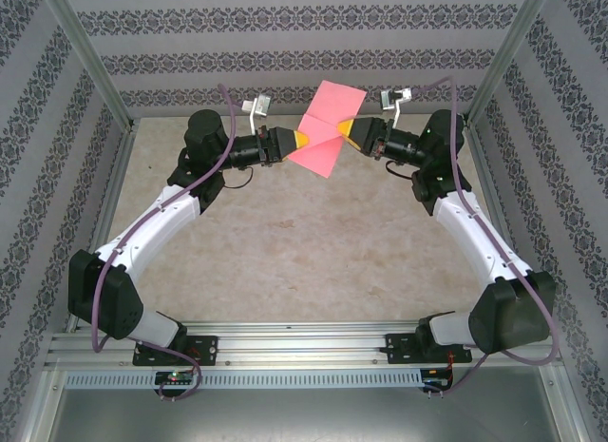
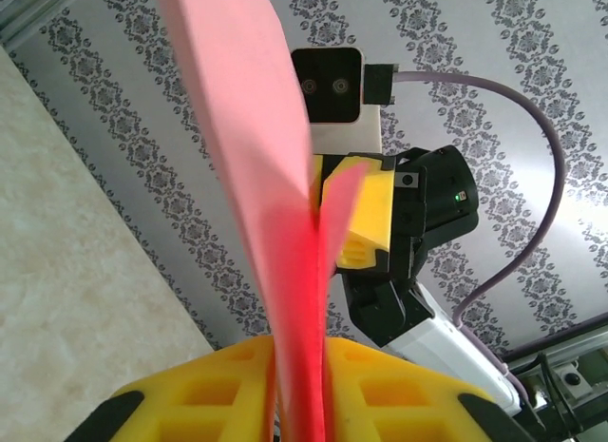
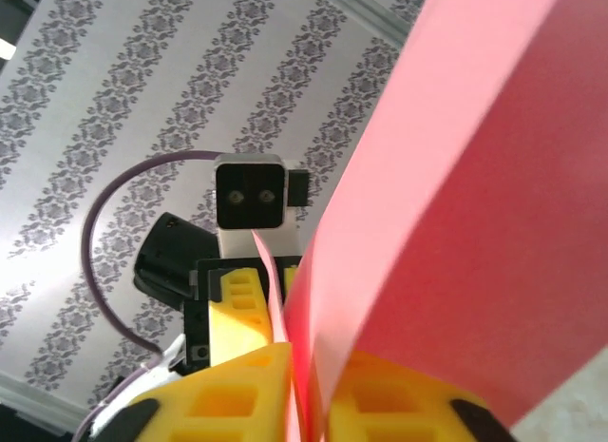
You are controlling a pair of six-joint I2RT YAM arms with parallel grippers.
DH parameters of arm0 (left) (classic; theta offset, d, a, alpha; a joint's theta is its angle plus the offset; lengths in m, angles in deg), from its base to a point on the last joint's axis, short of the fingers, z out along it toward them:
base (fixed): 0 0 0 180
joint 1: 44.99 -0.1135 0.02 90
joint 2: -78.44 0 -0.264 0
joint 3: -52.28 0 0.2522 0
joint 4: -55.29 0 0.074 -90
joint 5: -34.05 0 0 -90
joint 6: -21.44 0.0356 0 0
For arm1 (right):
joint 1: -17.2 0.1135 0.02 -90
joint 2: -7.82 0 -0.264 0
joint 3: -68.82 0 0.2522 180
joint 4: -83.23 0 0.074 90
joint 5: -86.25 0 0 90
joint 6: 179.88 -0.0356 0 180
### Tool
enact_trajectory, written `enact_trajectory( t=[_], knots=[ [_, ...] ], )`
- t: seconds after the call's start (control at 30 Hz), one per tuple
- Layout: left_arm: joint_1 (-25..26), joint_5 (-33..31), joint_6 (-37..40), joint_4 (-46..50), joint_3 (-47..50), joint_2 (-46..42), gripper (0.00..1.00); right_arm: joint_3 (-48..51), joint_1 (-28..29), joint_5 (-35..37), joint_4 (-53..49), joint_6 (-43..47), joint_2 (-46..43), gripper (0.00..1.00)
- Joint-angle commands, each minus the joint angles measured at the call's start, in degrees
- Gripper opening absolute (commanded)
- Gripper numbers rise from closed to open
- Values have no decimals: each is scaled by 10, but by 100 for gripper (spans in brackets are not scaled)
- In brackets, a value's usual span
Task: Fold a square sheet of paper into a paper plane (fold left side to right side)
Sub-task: Turn over the paper at the center of the table.
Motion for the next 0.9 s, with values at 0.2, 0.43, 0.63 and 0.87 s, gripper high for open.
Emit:
enact_trajectory(
  t=[0.2,0.43,0.63,0.87],
  knots=[
    [35,-192,321,428,-80,-27,15,-17,-76,85,-356,233,-50,39],
    [155,-628,459,725,-182,56,9,15,-147,280,-572,325,-80,42],
    [238,-873,435,894,-297,192,8,85,-166,345,-571,320,-100,43],
    [293,-949,396,997,-420,362,2,119,-179,353,-558,324,-104,43]
  ],
)
